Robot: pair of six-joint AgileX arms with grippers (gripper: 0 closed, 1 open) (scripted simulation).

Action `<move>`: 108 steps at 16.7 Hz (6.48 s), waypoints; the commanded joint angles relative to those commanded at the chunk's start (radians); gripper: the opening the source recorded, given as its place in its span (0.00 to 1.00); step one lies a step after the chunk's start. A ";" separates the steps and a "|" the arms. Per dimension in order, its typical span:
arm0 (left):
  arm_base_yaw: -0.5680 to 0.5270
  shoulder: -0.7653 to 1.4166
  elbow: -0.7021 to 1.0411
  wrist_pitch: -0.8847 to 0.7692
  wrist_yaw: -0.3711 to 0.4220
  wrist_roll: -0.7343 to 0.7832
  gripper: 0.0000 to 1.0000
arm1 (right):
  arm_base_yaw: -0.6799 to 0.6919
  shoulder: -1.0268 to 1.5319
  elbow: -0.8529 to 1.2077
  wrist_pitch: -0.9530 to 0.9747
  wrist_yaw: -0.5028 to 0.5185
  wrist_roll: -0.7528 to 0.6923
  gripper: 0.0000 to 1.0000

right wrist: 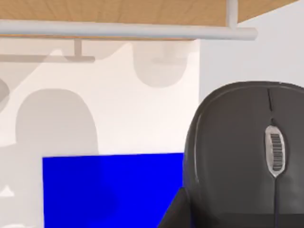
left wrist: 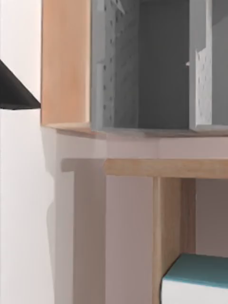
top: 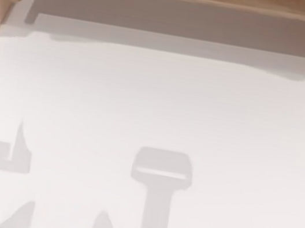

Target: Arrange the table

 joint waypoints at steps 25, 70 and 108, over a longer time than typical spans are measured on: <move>0.000 0.000 0.000 0.000 0.000 0.000 1.00 | -0.086 0.020 -0.305 0.124 -0.010 -0.093 0.00; 0.000 0.000 0.000 0.000 0.000 0.000 1.00 | -0.086 0.064 -0.350 0.148 -0.010 -0.095 1.00; 0.000 0.000 0.000 0.000 0.000 0.000 1.00 | -0.056 0.164 -1.137 2.481 -0.647 -0.786 1.00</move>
